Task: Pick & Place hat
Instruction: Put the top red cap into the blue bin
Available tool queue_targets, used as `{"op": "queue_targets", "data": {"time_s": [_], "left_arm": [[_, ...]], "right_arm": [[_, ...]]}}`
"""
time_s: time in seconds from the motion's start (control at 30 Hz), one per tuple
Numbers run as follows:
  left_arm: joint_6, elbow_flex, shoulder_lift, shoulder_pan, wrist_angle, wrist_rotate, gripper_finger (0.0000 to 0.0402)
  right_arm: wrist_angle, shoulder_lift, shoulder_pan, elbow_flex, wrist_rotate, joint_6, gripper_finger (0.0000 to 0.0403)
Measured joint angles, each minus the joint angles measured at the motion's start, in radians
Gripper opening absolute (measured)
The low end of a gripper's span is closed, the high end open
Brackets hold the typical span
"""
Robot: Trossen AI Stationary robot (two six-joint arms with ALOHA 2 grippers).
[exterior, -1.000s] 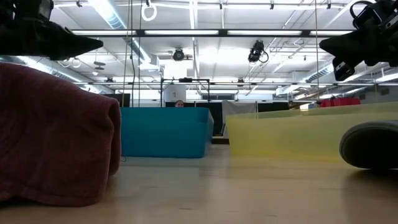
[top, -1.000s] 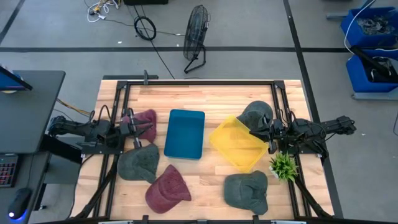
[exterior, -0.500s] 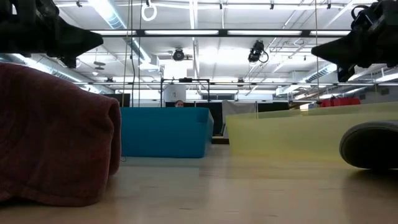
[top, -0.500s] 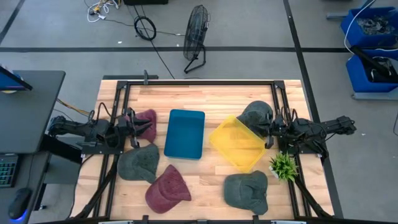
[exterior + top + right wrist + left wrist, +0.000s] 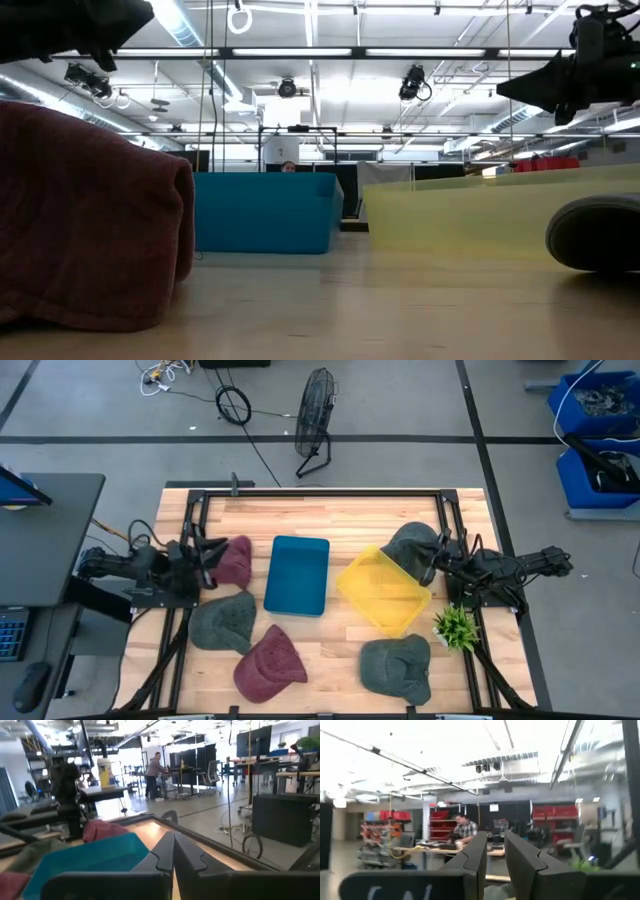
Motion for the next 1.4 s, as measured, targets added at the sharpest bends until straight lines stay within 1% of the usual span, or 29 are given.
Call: {"op": "queue_targets", "data": {"time_s": [0.07,0.2,0.27,0.3,0.4,0.47,0.57,0.63,0.7,0.87,0.93,1.0,1.1,1.2,1.3,1.4], "left_arm": [[-0.077,0.042,0.0,0.003,-0.074,-0.056,0.0071],[-0.114,0.158,0.017,0.004,-0.371,-0.266,0.0071],[-0.151,0.21,0.048,0.005,-0.465,-0.342,0.0075],[-0.171,0.237,0.068,0.004,-0.495,-0.359,0.0079],[-0.236,0.325,0.139,0.004,-0.59,-0.367,0.0104],[-0.332,0.382,0.191,0.004,-0.69,-0.372,0.0126],[-0.527,0.45,0.271,0.004,-0.912,-0.374,0.0157],[-0.725,0.47,0.326,0.004,-1.046,-0.373,0.0171],[-0.916,0.476,0.379,0.004,-1.134,-0.363,0.0177],[-1.379,0.476,0.524,0.004,-1.317,-0.256,0.017],[-1.524,0.476,0.584,0.004,-1.364,-0.2,0.0165],[-1.616,0.476,0.64,0.004,-1.399,-0.155,0.0161],[-1.701,0.476,0.72,0.005,-1.433,-0.138,0.0159],[-1.786,0.476,0.785,0.028,-1.431,-0.121,0.0158],[-1.863,0.476,0.844,0.064,-1.432,-0.05,0.0158],[-1.888,0.476,0.9,0.099,-1.431,-0.004,0.0158]], "right_arm": [[0.016,0.0,0.0,0.0,0.0,-0.027,0.0011],[0.074,0.0,-0.011,0.0,-0.025,-0.035,0.0014],[0.079,0.0,-0.022,0.0,-0.036,-0.061,0.0021],[0.08,0.0,-0.028,0.0,-0.039,-0.072,0.0025],[0.102,0.0,-0.052,0.0,-0.041,-0.074,0.0044],[0.126,0.0,-0.071,0.0,-0.042,-0.074,0.0059],[0.136,0.0,-0.092,0.0,-0.042,-0.074,0.0079],[0.133,0.0,-0.104,0.0,-0.042,-0.074,0.009],[0.13,0.0,-0.112,0.0,-0.042,-0.074,0.0098],[0.119,0.0,-0.115,0.0,-0.042,-0.074,0.0107],[0.09,0.0,-0.115,0.0,-0.042,-0.064,0.0107],[0.044,0.0,-0.115,0.0,-0.042,-0.04,0.0107],[-0.059,0.0,-0.115,0.0,-0.043,-0.005,0.0108],[-0.052,0.011,-0.114,0.002,-0.043,0.006,0.0107],[-0.055,0.012,-0.115,0.002,-0.044,0.006,0.0106],[-0.054,0.012,-0.115,0.002,-0.044,0.006,0.0105]]}}
